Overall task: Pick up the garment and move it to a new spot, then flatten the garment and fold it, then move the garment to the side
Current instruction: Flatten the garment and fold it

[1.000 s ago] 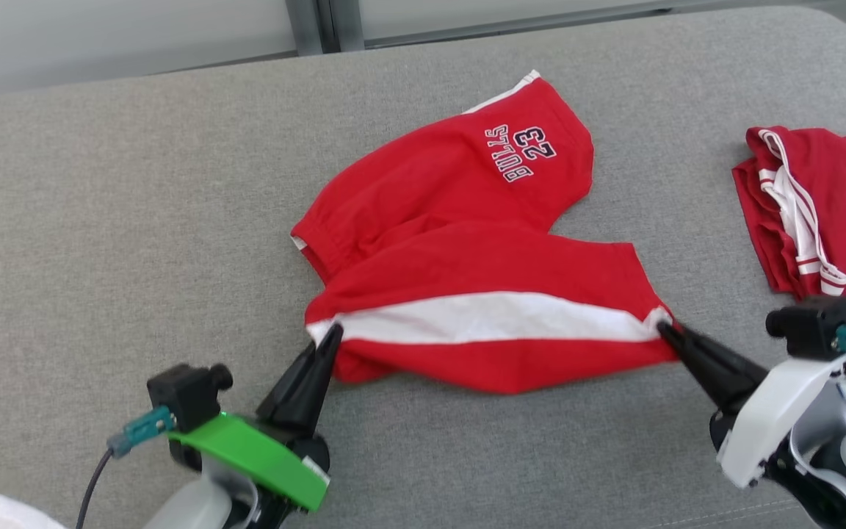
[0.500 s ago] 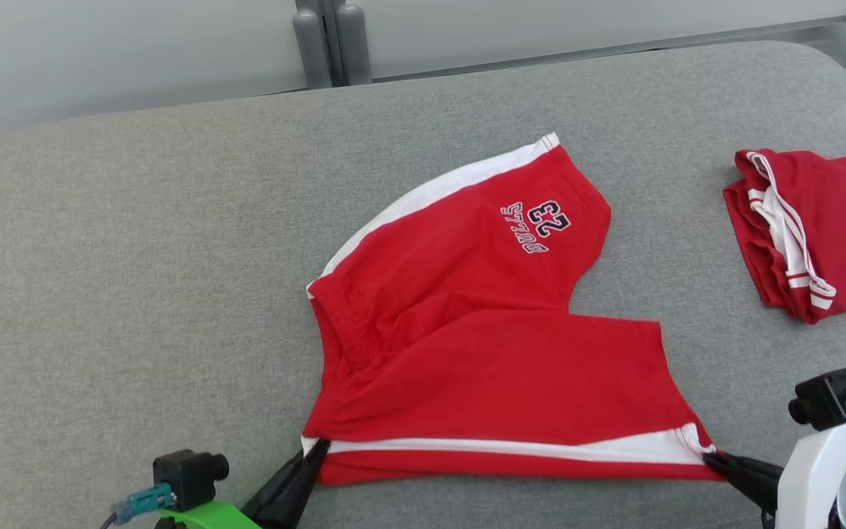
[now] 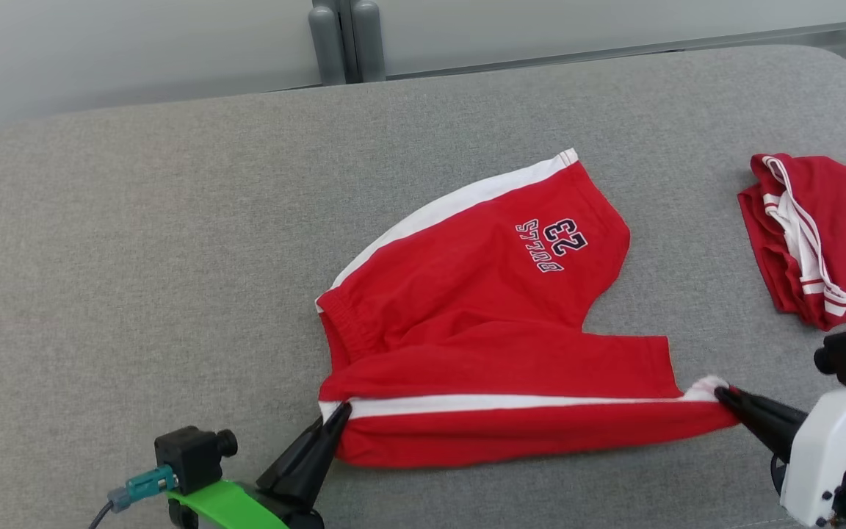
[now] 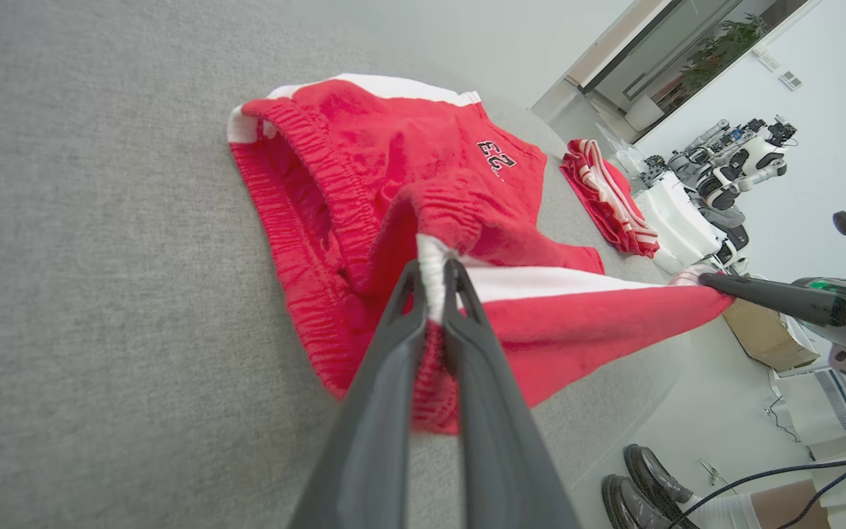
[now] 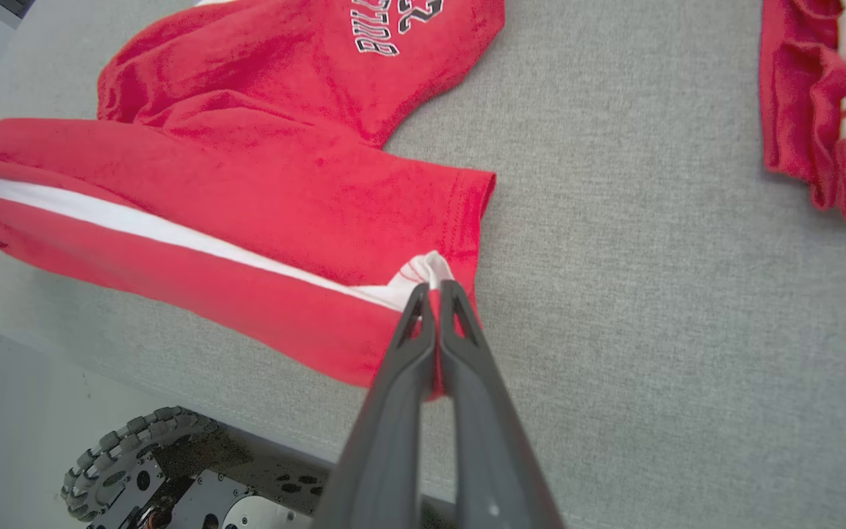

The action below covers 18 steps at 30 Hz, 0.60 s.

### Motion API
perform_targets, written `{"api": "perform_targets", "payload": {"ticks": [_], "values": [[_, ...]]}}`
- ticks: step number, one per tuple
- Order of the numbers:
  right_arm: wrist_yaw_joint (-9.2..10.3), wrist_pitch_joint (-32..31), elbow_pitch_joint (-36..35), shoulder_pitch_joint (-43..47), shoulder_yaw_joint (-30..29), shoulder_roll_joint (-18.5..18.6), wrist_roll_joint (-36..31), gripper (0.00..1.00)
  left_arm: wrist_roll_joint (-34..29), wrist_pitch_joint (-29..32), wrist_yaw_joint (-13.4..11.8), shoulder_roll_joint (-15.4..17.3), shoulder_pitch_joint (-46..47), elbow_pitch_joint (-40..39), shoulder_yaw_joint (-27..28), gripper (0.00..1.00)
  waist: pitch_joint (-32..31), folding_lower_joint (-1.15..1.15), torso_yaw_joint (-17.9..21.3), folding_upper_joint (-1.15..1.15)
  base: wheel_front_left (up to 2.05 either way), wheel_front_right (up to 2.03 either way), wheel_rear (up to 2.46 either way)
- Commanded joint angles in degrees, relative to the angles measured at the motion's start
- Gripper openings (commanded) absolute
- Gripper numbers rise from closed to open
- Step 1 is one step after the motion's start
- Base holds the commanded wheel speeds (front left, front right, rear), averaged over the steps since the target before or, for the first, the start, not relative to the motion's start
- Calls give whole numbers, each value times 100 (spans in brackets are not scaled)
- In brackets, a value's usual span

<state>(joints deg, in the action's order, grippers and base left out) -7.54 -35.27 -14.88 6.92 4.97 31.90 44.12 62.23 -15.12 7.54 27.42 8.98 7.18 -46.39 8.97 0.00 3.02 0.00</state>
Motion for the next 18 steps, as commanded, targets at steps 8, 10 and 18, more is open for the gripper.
{"api": "perform_targets", "payload": {"ticks": [8, 10, 18], "values": [[10, 463, 198, -1178, 366, 227, -264, 0, -83, 0, -15, -218, 637, -196, 61, 0, -42, 0, -108, 0, 0, 0, 0], [10, 633, 310, -1422, 458, 242, -288, 0, -80, 0, -15, -287, 774, -104, 54, 0, -26, 0, -130, 0, 0, 0, 0], [10, 1151, 1249, -2830, 1111, 402, -714, 0, 42, 26, -15, -697, 1645, 876, -79, 0, 325, 0, -213, 0, 0, 0, 0]]}}
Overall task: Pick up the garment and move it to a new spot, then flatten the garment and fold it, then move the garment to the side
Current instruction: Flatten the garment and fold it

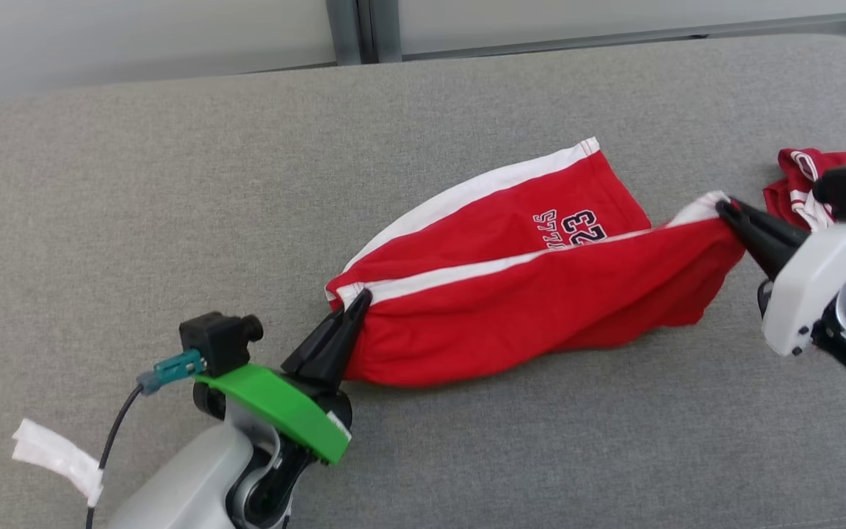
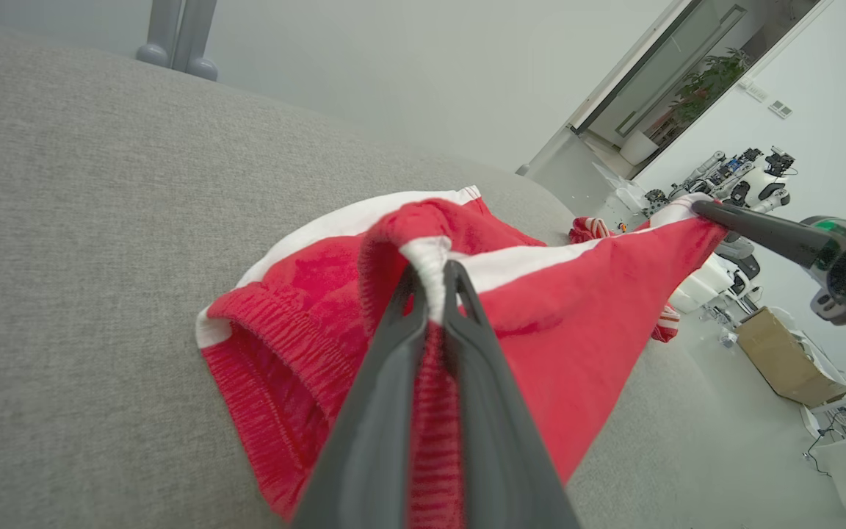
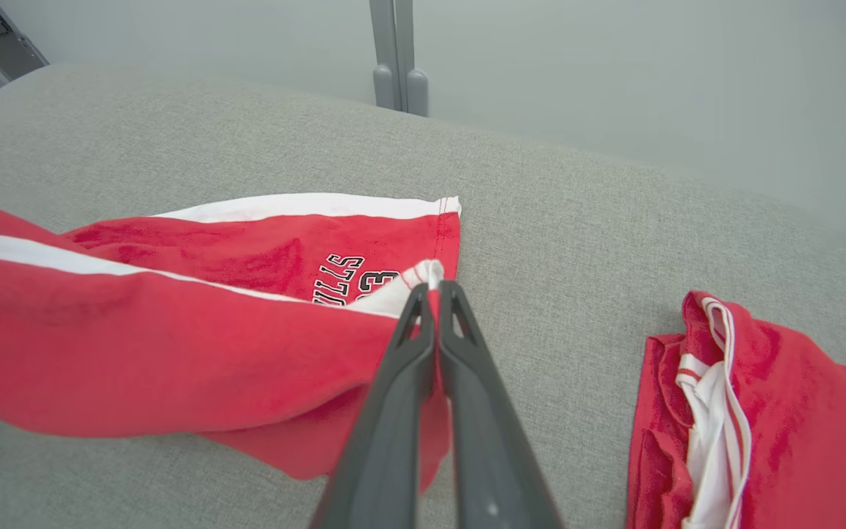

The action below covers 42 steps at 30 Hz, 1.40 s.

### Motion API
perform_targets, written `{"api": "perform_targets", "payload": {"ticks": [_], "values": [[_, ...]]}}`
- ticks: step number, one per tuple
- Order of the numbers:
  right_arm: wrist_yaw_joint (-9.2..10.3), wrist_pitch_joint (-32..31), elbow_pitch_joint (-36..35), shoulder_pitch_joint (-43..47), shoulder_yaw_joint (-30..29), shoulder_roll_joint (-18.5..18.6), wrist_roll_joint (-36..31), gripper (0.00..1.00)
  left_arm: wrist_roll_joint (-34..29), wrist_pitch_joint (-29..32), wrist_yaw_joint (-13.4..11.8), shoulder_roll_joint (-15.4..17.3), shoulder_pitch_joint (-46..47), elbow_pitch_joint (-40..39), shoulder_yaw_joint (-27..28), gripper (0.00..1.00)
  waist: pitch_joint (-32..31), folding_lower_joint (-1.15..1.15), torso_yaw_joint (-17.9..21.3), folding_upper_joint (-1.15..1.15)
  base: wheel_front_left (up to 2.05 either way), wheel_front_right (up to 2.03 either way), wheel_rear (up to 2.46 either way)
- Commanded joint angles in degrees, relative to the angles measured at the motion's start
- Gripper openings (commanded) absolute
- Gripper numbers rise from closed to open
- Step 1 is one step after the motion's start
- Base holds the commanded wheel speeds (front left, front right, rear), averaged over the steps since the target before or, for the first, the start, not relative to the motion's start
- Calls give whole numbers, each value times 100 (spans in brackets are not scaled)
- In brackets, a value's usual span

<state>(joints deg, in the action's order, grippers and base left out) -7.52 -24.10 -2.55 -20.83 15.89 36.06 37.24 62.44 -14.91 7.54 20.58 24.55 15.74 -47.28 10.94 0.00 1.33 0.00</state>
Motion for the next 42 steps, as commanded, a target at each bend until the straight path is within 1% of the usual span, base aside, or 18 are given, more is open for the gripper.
{"api": "perform_targets", "payload": {"ticks": [1, 7, 13, 17, 21, 24, 25, 26, 27, 31, 34, 36, 38, 42], "values": [[8, 94, 202, -279, 137, -3, -79, 0, 28, 6, -15, -102, 220, 197, 21, 0, 198, 0, -75, 0, 0, 0, 0], [9, 499, 1214, -1340, 610, 16, -208, 0, 16, 3, -116, -684, 831, 1131, 201, 0, 538, 0, -334, 0, 0, 0, 0], [9, 956, 2084, -2097, 920, -93, -256, 0, -107, -31, -129, -1161, 1253, 1761, 402, 0, 899, 0, -600, 0, 0, 0, 0], [8, 1268, 2586, -2466, 1143, -186, -369, 0, -217, -28, -111, -1385, 1406, 2002, 611, 0, 1067, 0, -753, 0, 0, 0, 0], [9, 1562, 3053, -2760, 1331, -291, -476, 0, -405, -30, -100, -1540, 1416, 2155, 857, 0, 1135, 0, -861, 0, 0, 0, 0], [10, 1773, 3353, -2922, 1440, -388, -512, 0, -451, -30, -62, -1629, 1378, 2239, 926, 0, 1147, 0, -905, 0, 0, 0, 0], [10, 1849, 3463, -2976, 1477, -429, -521, 0, -462, -31, -57, -1656, 1376, 2265, 932, 16, 1148, 0, -920, 0, 0, 0, 0], [9, 1896, 3541, -3003, 1508, -458, -524, 91, -460, -31, -50, -1674, 1377, 2280, 932, 65, 1146, 0, -930, 0, 0, 0, 0], [9, 1933, 3632, -3025, 1546, -489, -494, 100, -479, -31, -47, -1691, 1384, 2296, 934, 100, 1141, 0, -939, 0, 0, 0, 0], [9, 2078, 3885, -3133, 1715, -510, -352, 100, -663, -27, -14, -1727, 1394, 2266, 1021, 100, 1083, 0, -927, 0, 0, 0, 0], [10, 2130, 3937, -3110, 1813, -458, -242, 100, -884, -26, -3, -1738, 1304, 2104, 1223, 100, 989, 0, -883, 0, 0, 0, 0], [9, 2159, 3927, -3051, 1872, -396, -136, 100, -1121, -26, -8, -1727, 1168, 1894, 1442, 100, 901, 0, -843, 0, 0, 0, 0], [9, 2151, 3884, -2956, 1909, -319, 5, 100, -1488, -27, -6, -1635, 1021, 1584, 1739, 100, 814, 0, -809, 0, 0, 0, 0], [6, 2192, 3737, -2739, 1821, -224, 420, 100, -2210, -19, -3, -1584, 488, 971, 2434, 100, 628, 0, -760, 0, 0, 0, 0]]}}
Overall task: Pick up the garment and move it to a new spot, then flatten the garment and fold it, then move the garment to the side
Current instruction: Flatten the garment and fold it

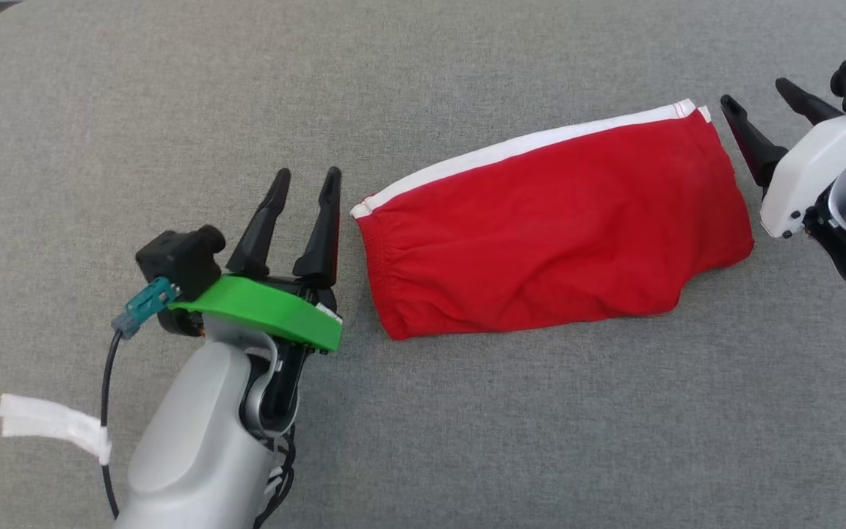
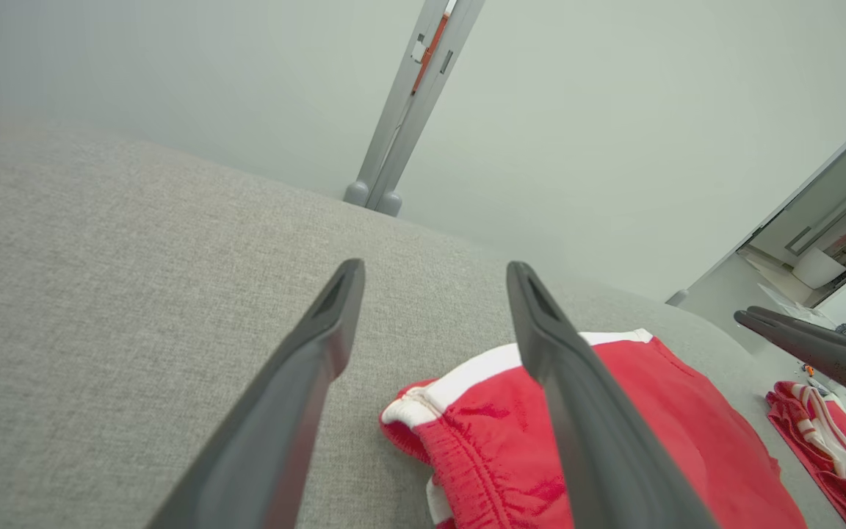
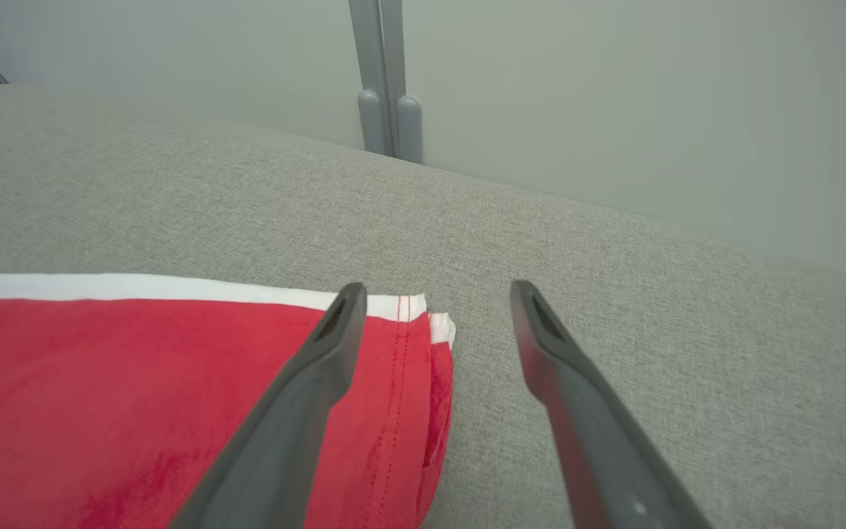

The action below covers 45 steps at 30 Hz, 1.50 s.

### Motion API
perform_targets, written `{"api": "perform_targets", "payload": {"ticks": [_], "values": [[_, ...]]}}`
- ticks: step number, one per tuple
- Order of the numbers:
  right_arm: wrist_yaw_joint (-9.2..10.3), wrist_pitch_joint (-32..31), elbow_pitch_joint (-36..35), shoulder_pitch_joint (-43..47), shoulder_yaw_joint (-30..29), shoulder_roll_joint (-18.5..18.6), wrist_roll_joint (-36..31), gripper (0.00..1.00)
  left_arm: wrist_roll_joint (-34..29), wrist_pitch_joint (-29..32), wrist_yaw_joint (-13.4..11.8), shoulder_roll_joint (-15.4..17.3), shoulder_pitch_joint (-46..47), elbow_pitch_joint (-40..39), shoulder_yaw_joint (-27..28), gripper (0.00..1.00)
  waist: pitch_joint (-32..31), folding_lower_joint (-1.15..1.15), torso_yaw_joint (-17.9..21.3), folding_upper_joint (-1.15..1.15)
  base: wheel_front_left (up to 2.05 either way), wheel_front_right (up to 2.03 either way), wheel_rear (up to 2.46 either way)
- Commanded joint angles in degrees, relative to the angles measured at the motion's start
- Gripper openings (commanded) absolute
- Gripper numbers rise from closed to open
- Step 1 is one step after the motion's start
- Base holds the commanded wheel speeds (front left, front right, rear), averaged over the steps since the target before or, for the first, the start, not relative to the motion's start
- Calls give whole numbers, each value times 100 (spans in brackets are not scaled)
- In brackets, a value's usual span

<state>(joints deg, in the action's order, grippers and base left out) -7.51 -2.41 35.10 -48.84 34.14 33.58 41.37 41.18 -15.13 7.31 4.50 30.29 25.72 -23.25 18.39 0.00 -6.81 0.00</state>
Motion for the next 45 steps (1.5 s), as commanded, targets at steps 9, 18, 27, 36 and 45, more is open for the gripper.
{"api": "perform_targets", "payload": {"ticks": [9, 18, 27, 36, 45], "values": [[7, 149, 296, 616, -476, -184, 694, 100, -1898, 2, 23, -117, -1524, -1527, 1614, 100, -337, 0, 69, 0, 0, 0, 0], [6, -93, 997, 509, -760, -585, 907, 100, -2123, 3, 24, -153, -2417, -1985, 2040, 100, -264, 0, -181, 0, 0, 0, 0], [6, -323, 1936, 322, -929, -889, 651, 100, -1907, 2, 24, -155, -2684, -2046, 2002, 100, -177, 0, -477, 0, 0, 0, 0], [5, -688, 2715, 315, -746, -1251, 189, 16, -1787, 2, 22, -155, -2685, -2041, 1893, 100, -159, 0, -540, 0, 0, 0, 0], [22, -49, 3108, 236, -995, -875, -154, 0, -1743, 2, 21, -154, -2710, -2082, 1885, 100, -298, 0, -373, 0, 0, 0, 0]]}}
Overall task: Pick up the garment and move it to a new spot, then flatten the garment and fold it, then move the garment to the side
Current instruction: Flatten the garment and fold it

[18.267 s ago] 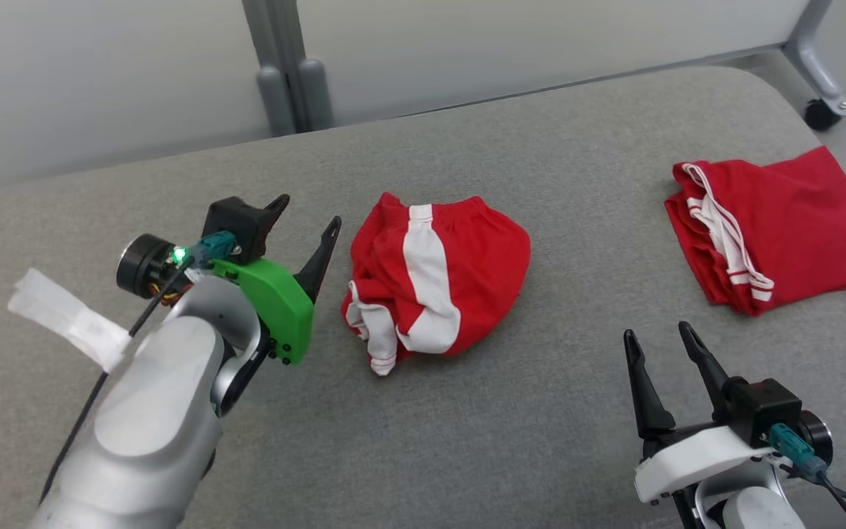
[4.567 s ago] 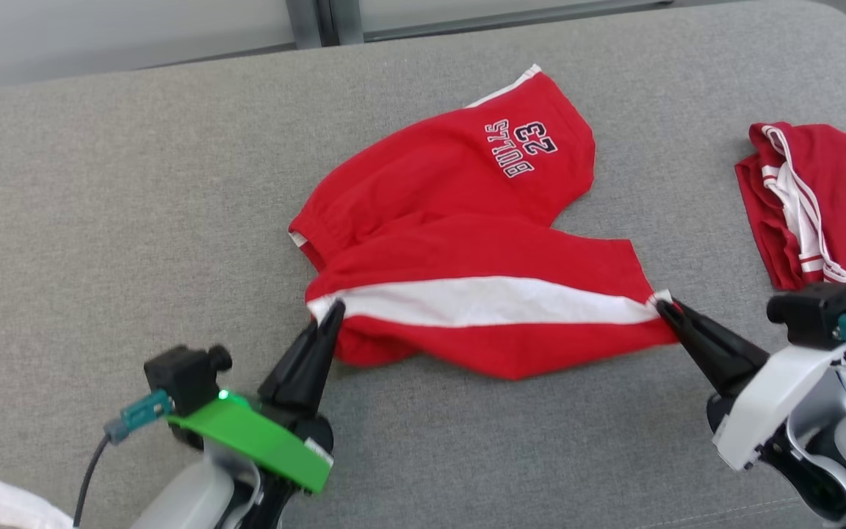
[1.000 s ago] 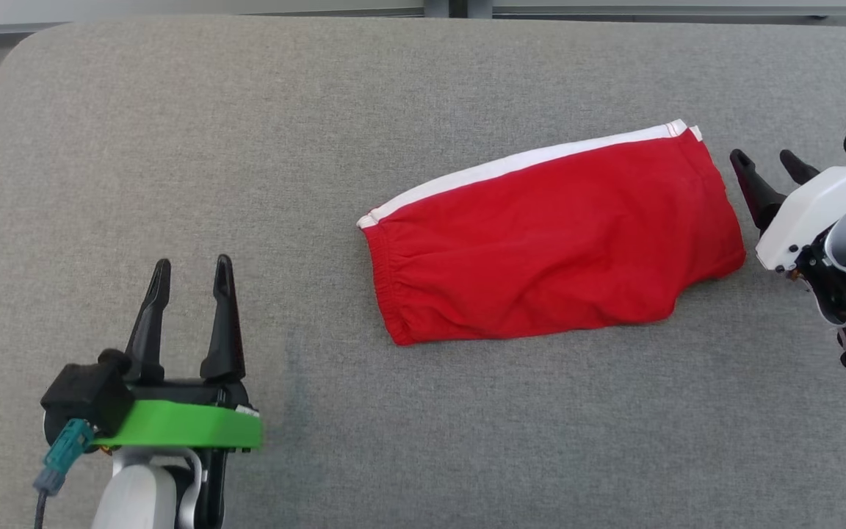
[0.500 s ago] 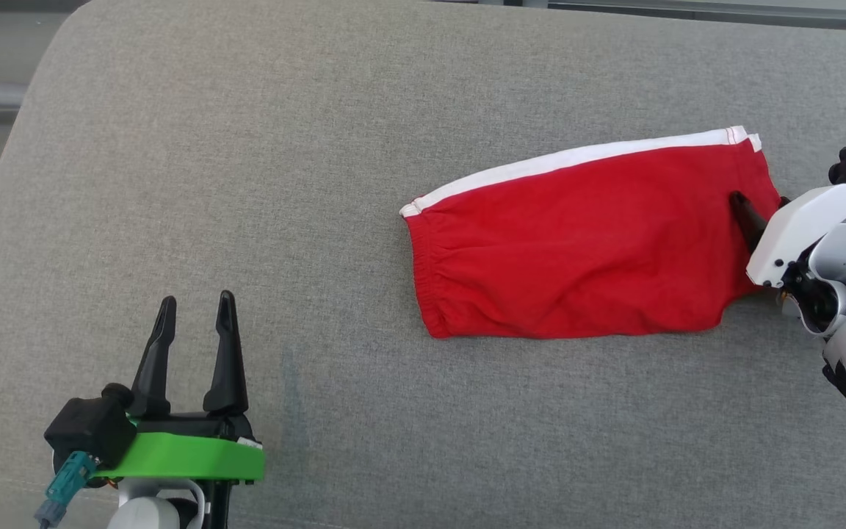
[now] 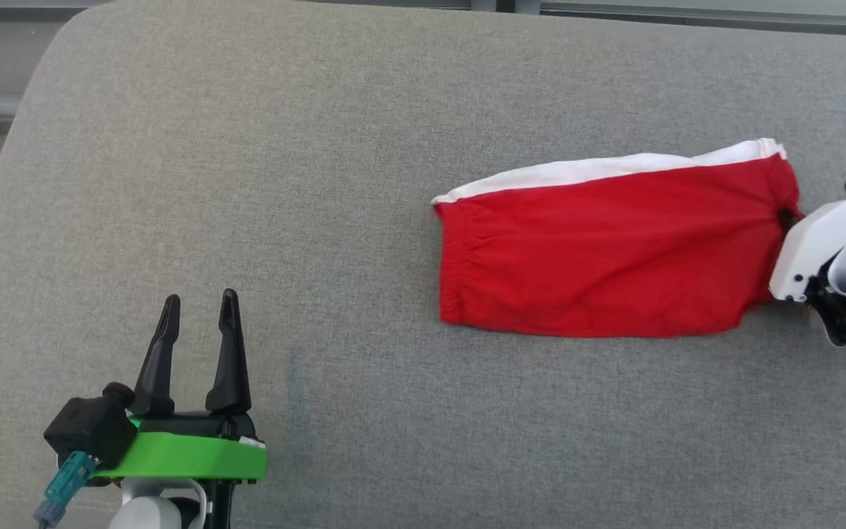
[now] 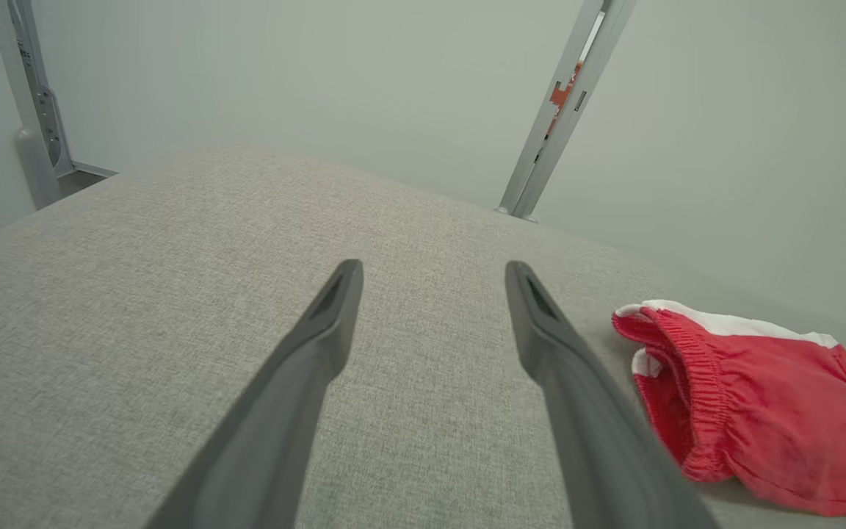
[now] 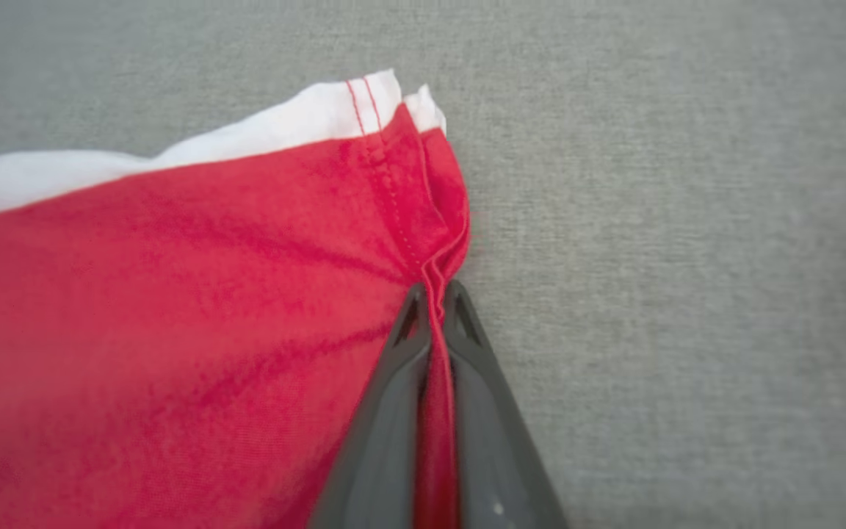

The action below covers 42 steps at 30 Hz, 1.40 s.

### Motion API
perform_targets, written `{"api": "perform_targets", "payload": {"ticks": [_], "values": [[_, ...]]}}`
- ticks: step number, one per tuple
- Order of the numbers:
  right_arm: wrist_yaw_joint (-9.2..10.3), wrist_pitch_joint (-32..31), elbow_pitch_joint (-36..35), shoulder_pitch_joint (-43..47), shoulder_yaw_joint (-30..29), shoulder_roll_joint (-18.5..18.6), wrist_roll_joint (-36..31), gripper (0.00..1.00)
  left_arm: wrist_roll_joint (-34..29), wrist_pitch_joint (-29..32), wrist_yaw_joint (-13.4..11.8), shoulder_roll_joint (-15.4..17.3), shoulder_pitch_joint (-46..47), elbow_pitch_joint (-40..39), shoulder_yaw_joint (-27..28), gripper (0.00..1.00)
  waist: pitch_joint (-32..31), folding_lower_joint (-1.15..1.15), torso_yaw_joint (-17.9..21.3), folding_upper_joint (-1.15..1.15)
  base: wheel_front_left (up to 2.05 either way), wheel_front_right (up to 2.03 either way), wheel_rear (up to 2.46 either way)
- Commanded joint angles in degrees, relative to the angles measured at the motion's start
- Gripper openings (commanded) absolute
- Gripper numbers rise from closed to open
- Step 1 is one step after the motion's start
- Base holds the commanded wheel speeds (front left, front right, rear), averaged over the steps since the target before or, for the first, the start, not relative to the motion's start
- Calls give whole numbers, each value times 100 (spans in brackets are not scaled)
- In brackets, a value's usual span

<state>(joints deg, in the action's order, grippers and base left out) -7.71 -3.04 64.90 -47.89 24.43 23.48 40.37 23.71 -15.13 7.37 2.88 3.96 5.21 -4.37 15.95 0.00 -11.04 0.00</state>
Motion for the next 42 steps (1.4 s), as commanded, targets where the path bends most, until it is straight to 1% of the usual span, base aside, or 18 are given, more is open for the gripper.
{"api": "perform_targets", "payload": {"ticks": [1, 7, 11, 14, 16, 22, 27, 32, 38, 42], "values": [[38, 89, 126, 113, -62, 154, -63, 0, 16, 2, 16, 8, -91, -35, -6, 100, -80, 0, 73, 0, 0, 0, 0], [30, 529, 219, 37, -224, 456, -308, 0, 77, 2, 16, 8, -160, -41, -17, 100, -265, 0, 234, 0, 0, 0, 0], [29, 771, 215, -78, -275, 587, -551, 0, 105, 2, 16, 9, -205, -52, -1, 100, -368, 0, 324, 0, 0, 0, 0], [29, 904, 287, -186, -275, 727, -894, 0, 113, 2, 16, 9, -228, -50, -6, 100, -428, 0, 355, 0, 0, 0, 0], [29, 942, 302, -285, -252, 685, -1143, 0, 121, 2, 16, 8, -244, -51, -3, 100, -465, 0, 365, 0, 0, 0, 0], [29, 756, -34, -469, -176, 152, -1664, 0, 144, 2, 16, 9, -285, -79, -3, 100, -546, 0, 379, 0, 0, 0, 0], [29, 361, -553, -420, -110, -493, -1994, 0, 167, 2, 16, 9, -286, -77, -42, 100, -562, 0, 330, 0, 0, 0, 0], [29, -111, -1174, -124, 1, -1014, -2186, 0, 205, 2, 16, 9, -269, -86, -82, 100, -544, 0, 226, 0, 0, 0, 0], [29, -687, -1850, 282, 50, -1351, -2396, 0, 270, 2, 16, 8, -244, -68, -120, 100, -509, 0, 111, 0, 0, 0, 0], [29, -973, -2218, 528, 41, -1403, -2472, 0, 290, 2, 16, 8, -215, -50, -152, 100, -496, 0, 47, 0, 0, 0, 0]]}}
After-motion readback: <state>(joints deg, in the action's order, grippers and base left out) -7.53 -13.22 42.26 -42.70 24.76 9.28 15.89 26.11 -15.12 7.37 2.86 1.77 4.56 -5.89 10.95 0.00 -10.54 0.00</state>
